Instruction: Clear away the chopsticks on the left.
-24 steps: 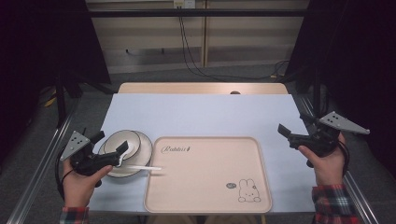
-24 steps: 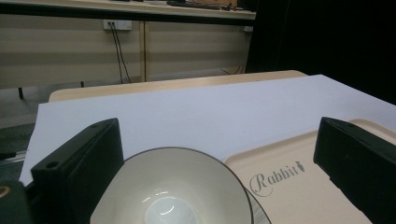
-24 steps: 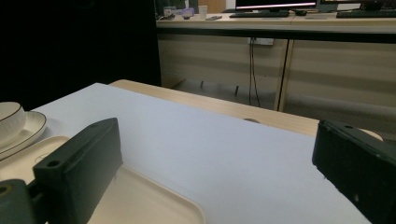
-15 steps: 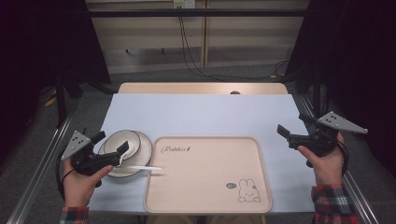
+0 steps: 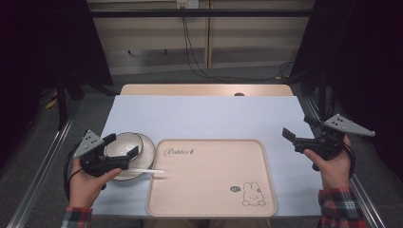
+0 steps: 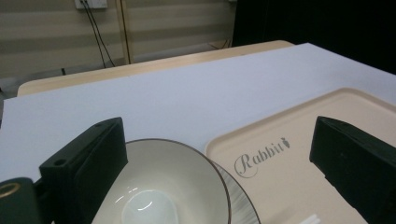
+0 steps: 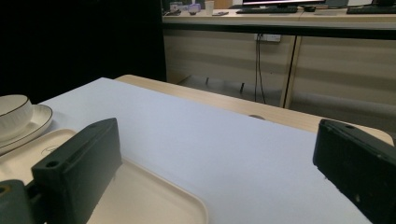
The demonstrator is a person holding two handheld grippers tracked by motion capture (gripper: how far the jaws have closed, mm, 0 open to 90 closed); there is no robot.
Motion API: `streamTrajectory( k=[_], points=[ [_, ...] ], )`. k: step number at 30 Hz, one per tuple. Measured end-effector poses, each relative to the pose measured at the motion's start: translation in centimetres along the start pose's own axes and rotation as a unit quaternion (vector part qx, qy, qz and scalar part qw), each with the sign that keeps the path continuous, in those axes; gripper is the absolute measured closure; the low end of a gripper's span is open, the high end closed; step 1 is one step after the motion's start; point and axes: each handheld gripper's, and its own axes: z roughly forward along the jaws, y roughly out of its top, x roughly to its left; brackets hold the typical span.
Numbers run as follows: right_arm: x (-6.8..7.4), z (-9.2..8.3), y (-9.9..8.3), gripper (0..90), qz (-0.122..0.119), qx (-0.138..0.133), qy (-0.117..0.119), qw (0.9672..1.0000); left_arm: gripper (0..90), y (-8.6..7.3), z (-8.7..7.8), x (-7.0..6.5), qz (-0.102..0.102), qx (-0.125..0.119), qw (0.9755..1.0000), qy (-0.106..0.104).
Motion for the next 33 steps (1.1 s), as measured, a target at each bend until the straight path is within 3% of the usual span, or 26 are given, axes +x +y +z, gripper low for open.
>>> streamTrajectory(
  k=[2,8,13,20,33],
  points=[
    [0.1,0.0,0.0,0.5,-0.002,0.004,0.004,1.0,4.1,0.1,0.2,0.0,0.008,0.012,0.9999,-0.001],
    [0.2,0.1,-0.2,0.6,-0.006,0.008,0.006,0.9999,4.8,0.4,0.9,-0.2,0.006,0.027,0.9993,-0.024],
    [0.1,-0.1,-0.1,0.6,-0.005,0.008,0.007,0.9999,5.9,1.1,1.3,-0.6,0.031,0.045,0.9978,-0.038],
    [0.1,0.0,-0.3,0.6,-0.004,0.011,0.007,0.9999,6.6,1.5,2.0,-1.1,0.039,0.063,0.9956,-0.056],
    [-0.2,0.0,-0.4,0.7,-0.001,0.013,0.005,0.9999,8.4,1.8,3.2,-2.1,0.079,0.113,0.9867,-0.085]
  ],
)
